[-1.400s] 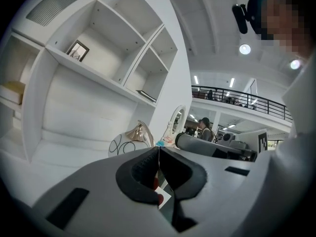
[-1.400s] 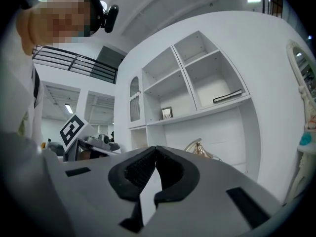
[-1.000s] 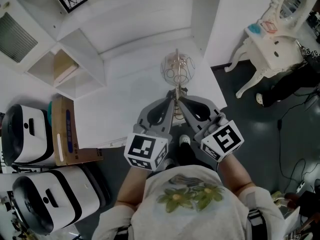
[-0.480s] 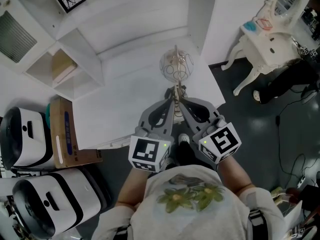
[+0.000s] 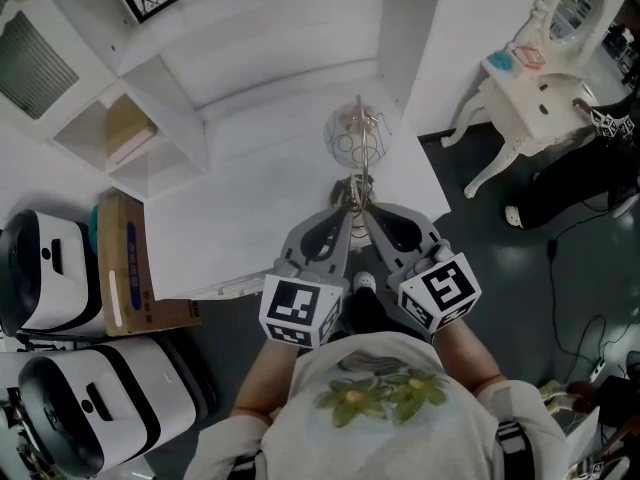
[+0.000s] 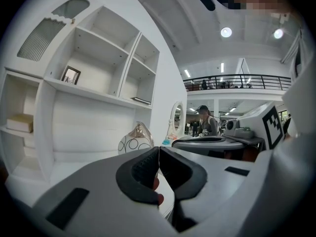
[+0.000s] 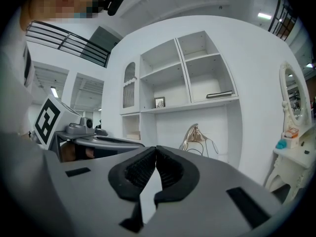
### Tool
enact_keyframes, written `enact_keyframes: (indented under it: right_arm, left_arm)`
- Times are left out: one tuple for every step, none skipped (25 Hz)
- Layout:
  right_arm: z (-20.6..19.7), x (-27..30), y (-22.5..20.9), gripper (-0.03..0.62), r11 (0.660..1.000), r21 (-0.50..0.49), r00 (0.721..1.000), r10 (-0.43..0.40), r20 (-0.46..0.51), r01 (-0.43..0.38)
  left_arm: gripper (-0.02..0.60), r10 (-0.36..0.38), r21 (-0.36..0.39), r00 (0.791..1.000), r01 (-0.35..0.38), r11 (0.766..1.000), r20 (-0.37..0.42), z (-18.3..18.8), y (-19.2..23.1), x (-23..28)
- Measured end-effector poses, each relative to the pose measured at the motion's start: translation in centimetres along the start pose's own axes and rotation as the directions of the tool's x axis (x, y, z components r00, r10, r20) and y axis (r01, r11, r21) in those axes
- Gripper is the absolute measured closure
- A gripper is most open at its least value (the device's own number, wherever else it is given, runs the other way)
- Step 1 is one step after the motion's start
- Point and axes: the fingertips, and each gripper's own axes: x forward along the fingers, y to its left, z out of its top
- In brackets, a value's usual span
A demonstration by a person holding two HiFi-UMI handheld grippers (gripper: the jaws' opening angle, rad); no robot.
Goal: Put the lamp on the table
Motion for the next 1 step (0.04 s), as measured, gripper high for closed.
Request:
enact_keyframes:
  right_arm:
    - [-0.13, -0.08, 0.01, 0.563, 1.000, 0.008, 1.000, -0.004, -0.002, 0.004]
  left_arm:
    - [0.552, -0.001, 0.000, 1.000, 0.001, 1.000, -0.003, -0.04, 0.00, -0.09]
